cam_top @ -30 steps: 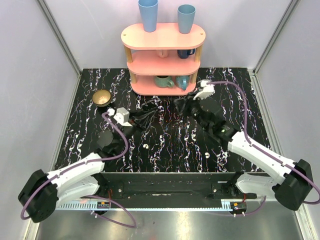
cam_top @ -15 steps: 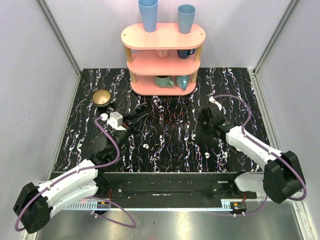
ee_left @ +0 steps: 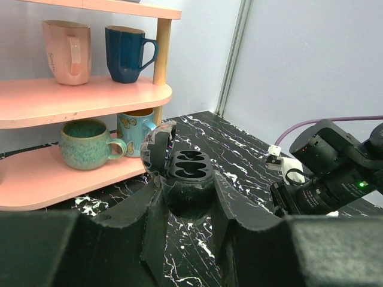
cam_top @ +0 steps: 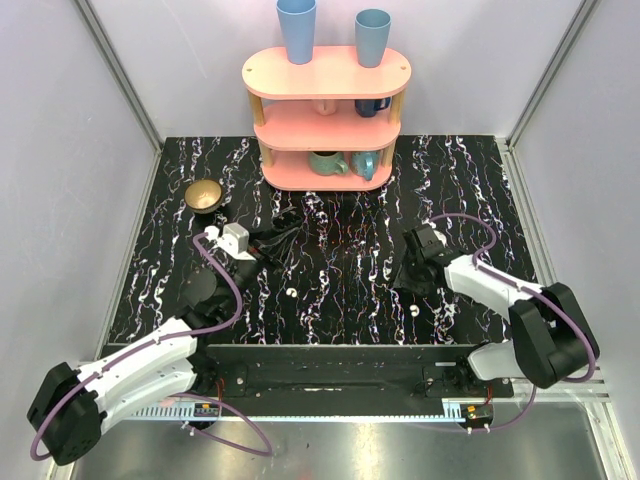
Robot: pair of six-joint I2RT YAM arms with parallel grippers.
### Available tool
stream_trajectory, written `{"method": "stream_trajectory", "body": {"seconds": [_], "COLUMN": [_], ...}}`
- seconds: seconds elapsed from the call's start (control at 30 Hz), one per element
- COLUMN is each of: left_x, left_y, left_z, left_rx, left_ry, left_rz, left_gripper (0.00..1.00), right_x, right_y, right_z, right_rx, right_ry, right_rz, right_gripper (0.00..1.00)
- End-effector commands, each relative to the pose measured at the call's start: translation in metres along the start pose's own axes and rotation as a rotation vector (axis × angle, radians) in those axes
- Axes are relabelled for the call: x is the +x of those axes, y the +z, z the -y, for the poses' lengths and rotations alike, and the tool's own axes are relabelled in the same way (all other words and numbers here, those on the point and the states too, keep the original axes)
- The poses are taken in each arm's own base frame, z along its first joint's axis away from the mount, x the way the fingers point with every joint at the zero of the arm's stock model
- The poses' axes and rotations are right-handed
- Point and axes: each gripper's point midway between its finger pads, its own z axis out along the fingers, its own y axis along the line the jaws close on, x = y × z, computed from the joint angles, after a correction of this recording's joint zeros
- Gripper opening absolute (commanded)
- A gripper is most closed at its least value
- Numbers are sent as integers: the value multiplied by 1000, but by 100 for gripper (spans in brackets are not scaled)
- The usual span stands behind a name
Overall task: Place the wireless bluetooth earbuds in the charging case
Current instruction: Pick up the left earbud from the center of the board.
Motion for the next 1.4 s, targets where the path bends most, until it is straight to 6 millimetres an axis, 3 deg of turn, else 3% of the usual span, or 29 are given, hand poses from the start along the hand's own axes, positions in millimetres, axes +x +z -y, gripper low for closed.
{"method": "stream_trajectory", "body": {"seconds": [0.0,0.37,1.0,1.37], "left_x": [-15,-10,-4,-2], "left_y": [3,3,4,4], "left_z": [7,5,4,3], "left_rx": [30,22,19,15], "left_ry": [-10,-8,-3,-4], "left_rz": [51,39,27,23], "left_gripper": [0,0,0,0], "right_x": [-12,-19,-33,-18], "right_y": [11,6,17,28], "right_z": [3,-23,-17,-4], "right_rx": [-17,-191,-150,-100], "right_ry": [42,39,146,121], "right_rz": [21,22,71,16], "right_gripper": [37,37,34,31]}}
